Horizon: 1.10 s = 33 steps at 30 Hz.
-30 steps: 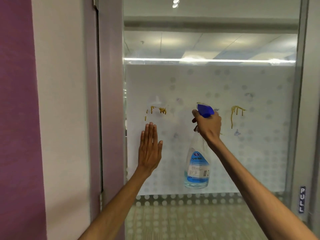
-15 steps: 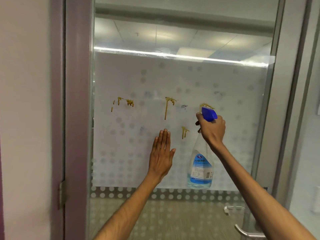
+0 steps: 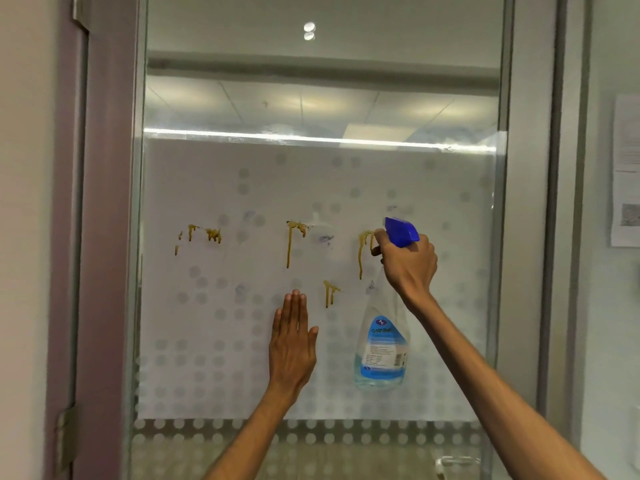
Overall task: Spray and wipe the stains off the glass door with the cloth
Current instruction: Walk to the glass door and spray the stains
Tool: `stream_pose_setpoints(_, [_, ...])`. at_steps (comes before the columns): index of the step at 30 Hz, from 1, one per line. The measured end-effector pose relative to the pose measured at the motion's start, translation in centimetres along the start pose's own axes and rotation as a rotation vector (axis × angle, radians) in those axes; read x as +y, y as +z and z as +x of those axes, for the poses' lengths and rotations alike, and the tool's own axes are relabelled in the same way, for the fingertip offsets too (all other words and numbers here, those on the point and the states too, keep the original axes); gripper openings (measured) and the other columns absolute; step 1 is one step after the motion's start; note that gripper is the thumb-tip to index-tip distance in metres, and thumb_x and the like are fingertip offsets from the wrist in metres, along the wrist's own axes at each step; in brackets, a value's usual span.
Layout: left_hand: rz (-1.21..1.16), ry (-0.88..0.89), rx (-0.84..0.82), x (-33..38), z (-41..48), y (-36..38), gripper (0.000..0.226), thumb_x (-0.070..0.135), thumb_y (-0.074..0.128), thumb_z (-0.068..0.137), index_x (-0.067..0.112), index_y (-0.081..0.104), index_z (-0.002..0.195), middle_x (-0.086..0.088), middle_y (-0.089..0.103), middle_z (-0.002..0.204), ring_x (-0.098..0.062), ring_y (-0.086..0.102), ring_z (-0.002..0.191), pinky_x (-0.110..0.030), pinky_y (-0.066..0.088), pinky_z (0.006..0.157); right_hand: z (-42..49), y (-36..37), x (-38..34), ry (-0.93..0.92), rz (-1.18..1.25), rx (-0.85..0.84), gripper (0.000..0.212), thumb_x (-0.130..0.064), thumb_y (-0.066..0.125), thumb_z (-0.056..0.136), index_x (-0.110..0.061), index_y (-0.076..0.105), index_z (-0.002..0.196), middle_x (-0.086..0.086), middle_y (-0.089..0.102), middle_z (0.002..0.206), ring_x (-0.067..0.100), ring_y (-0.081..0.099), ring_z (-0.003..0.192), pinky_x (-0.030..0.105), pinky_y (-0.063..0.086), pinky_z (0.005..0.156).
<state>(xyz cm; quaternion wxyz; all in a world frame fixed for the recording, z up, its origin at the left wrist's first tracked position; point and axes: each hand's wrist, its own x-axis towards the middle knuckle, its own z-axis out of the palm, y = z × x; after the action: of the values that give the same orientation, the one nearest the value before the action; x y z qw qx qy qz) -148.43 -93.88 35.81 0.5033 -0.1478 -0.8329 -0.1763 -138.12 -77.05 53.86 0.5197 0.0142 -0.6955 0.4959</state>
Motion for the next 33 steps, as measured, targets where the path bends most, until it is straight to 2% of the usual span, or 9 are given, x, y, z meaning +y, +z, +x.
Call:
stream_pose_setpoints(2, [0.036,-0.001,0.008,0.1,0.1,0.1,0.062,0.038,0.018,0.105,0.0,0.02,0.154,-0.014,0.012,0.165,-0.019,-0.005,0.155,-0.033,-0.004,0.126,0.5,0.0,-0.2,0.0,-0.017,0.035,0.03,-0.034,0.068,0.088,-0.025,0.057,0.061,-0.016,0.055,0.053,0.008,0.053,0.054,0.022,0.035,0.055])
stream_pose_setpoints(4, [0.059,0.005,0.018,0.0,0.1,0.3,0.063,0.041,0.013,0.106,0.0,0.02,0.153,-0.013,0.007,0.165,-0.019,-0.007,0.155,-0.034,-0.003,0.126,1.2,-0.2,-0.3,0.009,-0.044,0.083,0.037,-0.035,0.067,0.087,-0.026,0.046,0.058,-0.007,0.054,0.054,0.008,0.048,0.053,0.022,0.032,0.053])
stream_pose_setpoints(8, [0.093,0.017,0.022,-0.1,0.2,0.4,0.064,0.043,0.01,0.106,0.0,0.018,0.153,-0.01,-0.001,0.166,-0.018,-0.008,0.155,-0.034,0.0,0.125,2.4,-0.8,-0.2,0.036,-0.085,0.131,0.037,-0.034,0.063,0.087,-0.024,0.042,0.059,0.009,0.061,0.061,0.017,0.051,0.055,0.021,0.031,0.053])
stream_pose_setpoints(16, [0.106,0.002,0.012,0.0,0.1,0.1,0.066,0.044,0.012,0.106,-0.001,0.02,0.153,-0.017,0.018,0.163,-0.018,-0.008,0.155,-0.034,0.004,0.124,2.4,-2.7,1.8,0.091,-0.034,0.216,0.041,-0.031,0.067,0.088,-0.03,0.032,0.066,0.008,0.061,0.07,0.005,0.045,0.057,0.02,0.027,0.053])
stream_pose_setpoints(20, [0.114,0.01,0.007,0.2,0.0,-0.1,0.066,0.043,0.01,0.106,-0.001,0.018,0.154,-0.016,0.017,0.163,-0.017,-0.009,0.154,-0.034,0.002,0.125,2.6,-4.2,3.3,0.145,-0.093,0.175,0.027,-0.029,0.066,0.088,-0.021,0.045,0.073,0.011,0.062,0.074,0.013,0.05,0.061,0.021,0.028,0.052])
stream_pose_setpoints(24, [0.108,-0.002,0.003,0.7,-0.2,-0.6,0.067,0.044,0.005,0.105,0.0,0.016,0.154,-0.016,0.015,0.163,-0.025,0.012,0.153,-0.032,-0.003,0.125,2.1,-5.4,4.4,0.137,-0.123,0.146,0.021,-0.029,0.065,0.089,-0.012,0.055,0.08,0.015,0.068,0.076,0.016,0.053,0.062,0.02,0.03,0.052])
stream_pose_setpoints(26, [0.069,-0.001,0.002,1.4,-0.6,-0.9,0.067,0.044,0.002,0.104,0.0,0.011,0.155,-0.014,0.008,0.165,-0.026,0.011,0.154,-0.031,-0.006,0.125,1.6,-6.1,4.6,0.129,-0.095,0.14,0.025,-0.031,0.066,0.089,-0.007,0.064,0.083,0.012,0.067,0.072,0.012,0.051,0.058,0.021,0.031,0.052])
stream_pose_setpoints(30, [-0.152,0.109,-0.01,4.3,-2.8,-1.0,0.064,0.035,0.023,0.104,0.001,0.01,0.156,-0.015,0.001,0.166,-0.024,-0.001,0.155,-0.037,-0.002,0.127,-0.3,-7.2,5.3,0.149,-0.038,0.075,0.021,-0.033,0.069,0.087,-0.018,0.063,0.073,0.003,0.069,0.068,0.018,0.058,0.06,0.028,0.046,0.061])
stream_pose_setpoints(33, [-0.33,0.146,-0.084,7.7,-5.6,-0.9,0.062,0.035,0.034,0.102,0.005,0.023,0.155,-0.014,0.014,0.165,-0.023,0.011,0.155,-0.038,0.01,0.127,-2.7,-7.9,6.2,0.179,-0.059,0.029,0.023,-0.029,0.069,0.087,-0.023,0.059,0.067,0.007,0.071,0.068,0.031,0.066,0.065,0.044,0.059,0.069])
